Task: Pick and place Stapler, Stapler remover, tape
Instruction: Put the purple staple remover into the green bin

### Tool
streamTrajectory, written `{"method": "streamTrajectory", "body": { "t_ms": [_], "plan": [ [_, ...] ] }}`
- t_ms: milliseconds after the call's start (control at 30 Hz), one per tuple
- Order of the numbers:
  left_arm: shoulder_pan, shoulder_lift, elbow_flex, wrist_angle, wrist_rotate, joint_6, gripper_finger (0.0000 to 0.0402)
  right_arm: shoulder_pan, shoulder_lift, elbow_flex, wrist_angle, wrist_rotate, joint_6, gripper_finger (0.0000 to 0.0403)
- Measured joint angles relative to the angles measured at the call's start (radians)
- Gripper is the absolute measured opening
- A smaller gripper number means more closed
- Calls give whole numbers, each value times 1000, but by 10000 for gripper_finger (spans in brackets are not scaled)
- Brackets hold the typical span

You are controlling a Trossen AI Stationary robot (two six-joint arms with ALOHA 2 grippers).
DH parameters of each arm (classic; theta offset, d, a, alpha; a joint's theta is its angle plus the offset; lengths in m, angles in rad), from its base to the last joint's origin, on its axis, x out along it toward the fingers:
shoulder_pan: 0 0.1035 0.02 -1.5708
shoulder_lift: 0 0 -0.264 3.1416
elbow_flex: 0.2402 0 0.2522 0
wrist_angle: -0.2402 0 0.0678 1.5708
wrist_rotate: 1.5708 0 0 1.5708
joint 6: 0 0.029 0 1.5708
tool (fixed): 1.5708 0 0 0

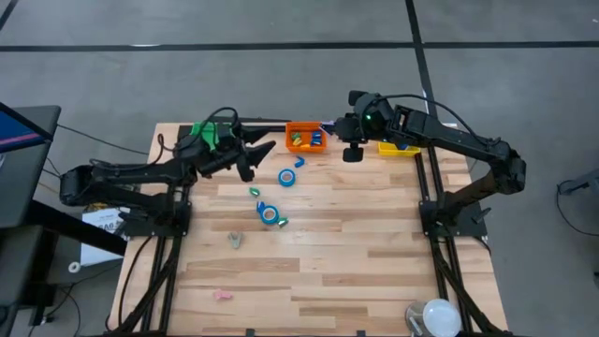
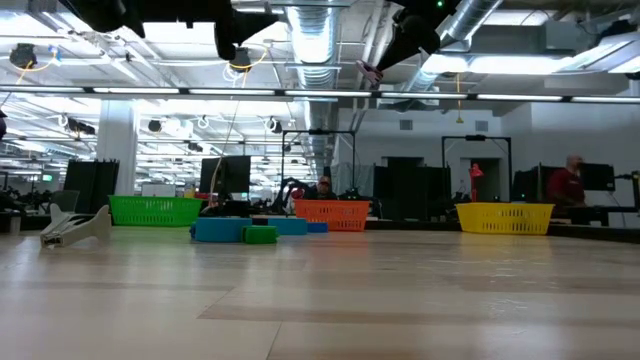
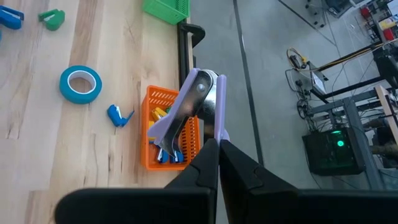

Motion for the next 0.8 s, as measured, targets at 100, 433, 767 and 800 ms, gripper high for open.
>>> {"method": "streamTrajectory", "body": {
  "t_ms": [100,433,767,800],
  "plan": [
    [0,0,51,-82,18,9,274,0,0,0,0,0,1,0],
    [65,5,147,-228,48,44,274,0,0,0,0,1,-1,0],
    [79,107,269,-372,127,32,274,0,0,0,0,2,0,0],
    [79,124,284,-385,133,33,274,0,0,0,0,1,0,0]
  ]
}}
